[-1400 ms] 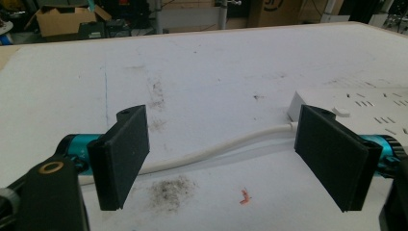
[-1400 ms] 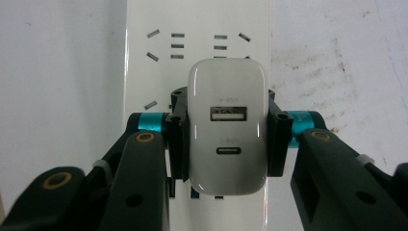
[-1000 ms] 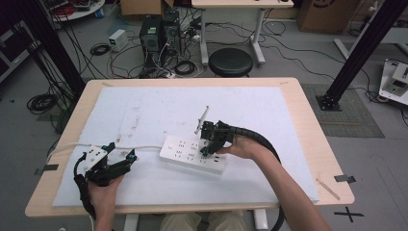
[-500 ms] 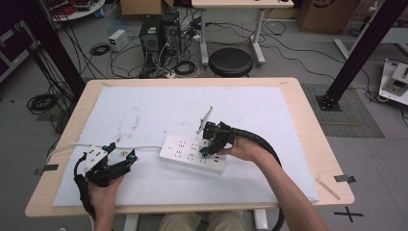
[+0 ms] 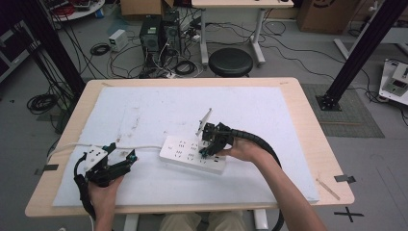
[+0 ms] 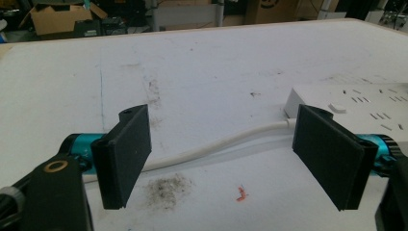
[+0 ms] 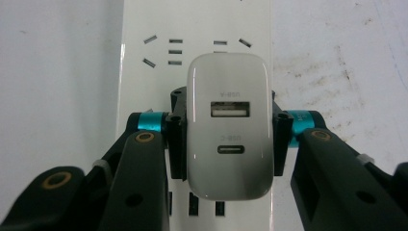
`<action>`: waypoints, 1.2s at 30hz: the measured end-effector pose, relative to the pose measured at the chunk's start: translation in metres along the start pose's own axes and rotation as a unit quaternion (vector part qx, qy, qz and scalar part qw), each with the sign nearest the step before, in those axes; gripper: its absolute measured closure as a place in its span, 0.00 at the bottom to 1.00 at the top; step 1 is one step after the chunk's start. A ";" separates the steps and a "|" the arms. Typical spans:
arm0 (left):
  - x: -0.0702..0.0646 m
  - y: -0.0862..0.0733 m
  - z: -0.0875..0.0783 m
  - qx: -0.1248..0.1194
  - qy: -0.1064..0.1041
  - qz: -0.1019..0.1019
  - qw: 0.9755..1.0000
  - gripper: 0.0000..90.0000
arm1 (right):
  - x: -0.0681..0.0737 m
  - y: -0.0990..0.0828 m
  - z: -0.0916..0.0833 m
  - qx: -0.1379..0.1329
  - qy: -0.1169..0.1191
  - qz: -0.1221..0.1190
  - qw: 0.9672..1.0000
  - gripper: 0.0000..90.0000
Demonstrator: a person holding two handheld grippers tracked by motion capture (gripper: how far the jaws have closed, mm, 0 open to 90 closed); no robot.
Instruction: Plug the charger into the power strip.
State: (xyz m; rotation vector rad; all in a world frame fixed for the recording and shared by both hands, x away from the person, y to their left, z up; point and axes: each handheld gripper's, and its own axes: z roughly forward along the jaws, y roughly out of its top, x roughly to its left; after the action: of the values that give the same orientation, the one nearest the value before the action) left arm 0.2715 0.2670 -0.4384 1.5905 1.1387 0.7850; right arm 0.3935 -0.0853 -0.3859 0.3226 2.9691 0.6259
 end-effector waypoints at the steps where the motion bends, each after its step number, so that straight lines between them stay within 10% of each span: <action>1: 0.000 0.000 0.000 0.000 -0.001 0.000 1.000 0.24 | 0.000 0.000 0.000 0.000 0.000 0.000 1.000 0.71; 19: -0.001 0.000 0.001 0.000 -0.003 0.002 1.000 0.24 | -0.001 -0.001 0.000 -0.003 0.002 -0.001 1.000 0.70; 24: 0.000 0.000 0.000 -0.005 -0.002 0.000 1.000 0.24 | 0.001 -0.001 -0.002 -0.010 0.008 0.000 1.000 0.31; 29: -0.001 0.000 0.000 -0.003 -0.004 0.001 1.000 0.24 | 0.003 -0.002 -0.006 -0.017 0.010 0.000 1.000 0.25; 35: -0.001 0.000 0.000 -0.003 -0.005 0.002 1.000 0.24 | 0.000 -0.020 -0.022 -0.071 -0.006 0.038 0.997 0.24; 36: -0.001 0.000 0.000 -0.003 -0.005 0.003 1.000 0.24 | -0.001 -0.033 -0.032 -0.105 -0.024 0.068 0.992 0.24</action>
State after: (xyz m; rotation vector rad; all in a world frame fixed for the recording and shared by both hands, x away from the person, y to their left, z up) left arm 0.2713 0.2658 -0.4387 1.5920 1.1230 0.7836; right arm 0.3839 -0.1276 -0.3700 0.5168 2.8203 0.9224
